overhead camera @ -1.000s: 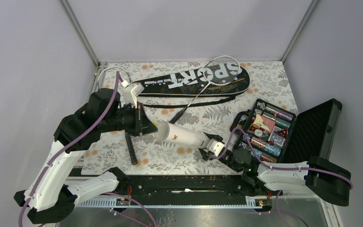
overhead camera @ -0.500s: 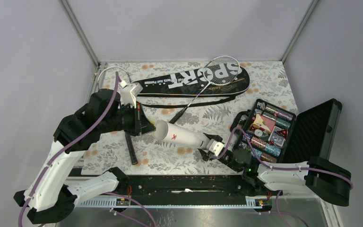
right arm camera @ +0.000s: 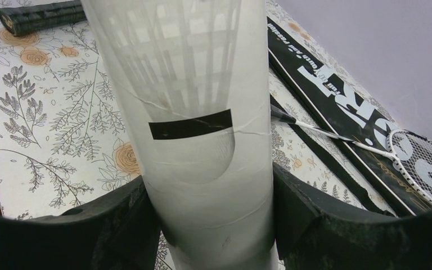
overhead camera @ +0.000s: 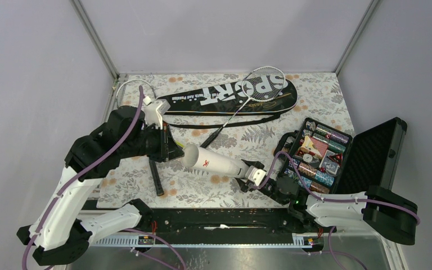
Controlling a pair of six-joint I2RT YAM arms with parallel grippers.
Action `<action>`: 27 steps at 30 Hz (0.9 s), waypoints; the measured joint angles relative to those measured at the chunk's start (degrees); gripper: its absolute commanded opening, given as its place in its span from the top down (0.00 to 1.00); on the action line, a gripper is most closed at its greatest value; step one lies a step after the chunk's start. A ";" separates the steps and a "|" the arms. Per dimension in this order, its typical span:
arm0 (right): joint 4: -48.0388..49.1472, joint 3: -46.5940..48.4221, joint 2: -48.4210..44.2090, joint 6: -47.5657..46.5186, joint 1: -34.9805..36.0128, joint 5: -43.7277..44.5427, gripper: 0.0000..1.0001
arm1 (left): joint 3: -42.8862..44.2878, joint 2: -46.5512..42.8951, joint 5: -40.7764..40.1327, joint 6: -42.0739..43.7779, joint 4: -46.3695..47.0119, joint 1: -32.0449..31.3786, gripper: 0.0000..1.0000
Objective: Pack up the badminton gear
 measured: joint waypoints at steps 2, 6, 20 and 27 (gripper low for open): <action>0.00 0.02 0.00 0.04 0.00 -0.15 0.40 | 0.00 -0.07 -0.15 0.22 -0.04 0.00 0.74; 0.02 0.07 0.00 0.22 0.00 -0.39 0.40 | -0.02 -0.42 -0.55 0.37 -0.24 0.00 0.60; 0.37 0.35 0.39 0.33 0.00 -1.97 0.40 | -0.39 -1.49 -1.01 1.51 -0.35 0.00 0.54; 0.15 1.22 0.52 0.44 0.00 -2.40 0.41 | -0.55 -1.81 -0.79 1.79 -0.13 0.00 0.53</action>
